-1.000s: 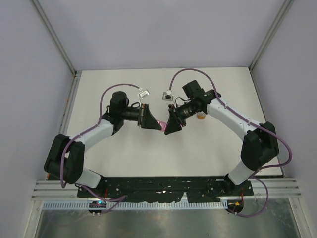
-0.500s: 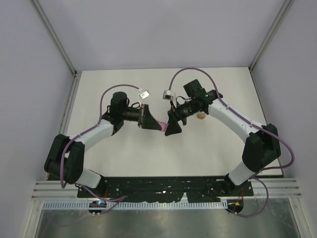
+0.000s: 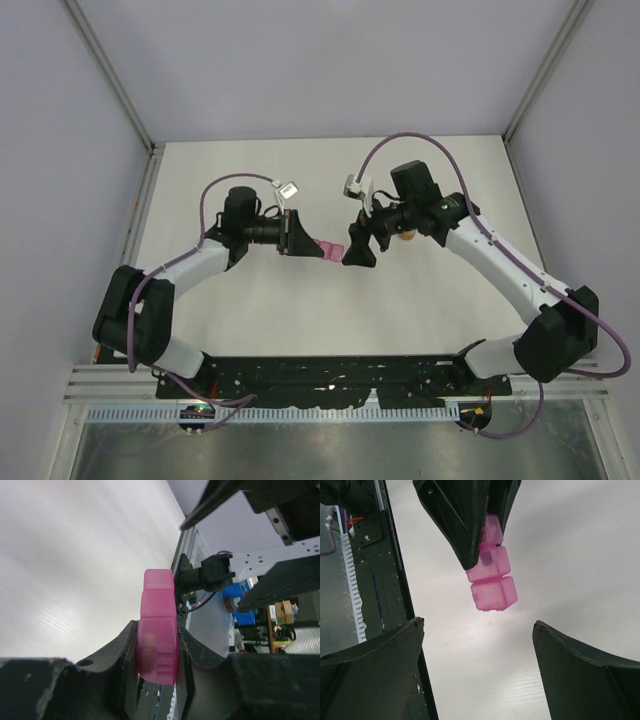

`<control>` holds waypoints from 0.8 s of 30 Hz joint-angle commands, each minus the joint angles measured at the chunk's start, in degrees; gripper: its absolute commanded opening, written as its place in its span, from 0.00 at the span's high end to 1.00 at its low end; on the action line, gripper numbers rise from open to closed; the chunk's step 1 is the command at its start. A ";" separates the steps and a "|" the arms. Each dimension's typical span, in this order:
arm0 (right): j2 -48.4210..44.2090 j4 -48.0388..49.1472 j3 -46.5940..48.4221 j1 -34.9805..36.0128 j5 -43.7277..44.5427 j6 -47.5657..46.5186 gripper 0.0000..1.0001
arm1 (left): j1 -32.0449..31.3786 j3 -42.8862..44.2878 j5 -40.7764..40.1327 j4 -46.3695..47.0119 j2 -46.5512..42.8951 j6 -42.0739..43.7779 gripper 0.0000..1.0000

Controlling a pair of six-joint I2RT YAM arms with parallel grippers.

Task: Sort the pills into containers

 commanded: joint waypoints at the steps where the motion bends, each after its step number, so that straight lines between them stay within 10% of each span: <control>1: -3.73 2.36 -2.63 -0.07 4.04 -1.52 0.07 | 0.81 1.62 -4.06 -3.55 3.85 0.94 1.00; 24: -15.61 18.70 -19.42 -1.74 10.47 0.32 0.06 | -2.70 17.44 -5.99 -6.10 26.45 -3.73 1.00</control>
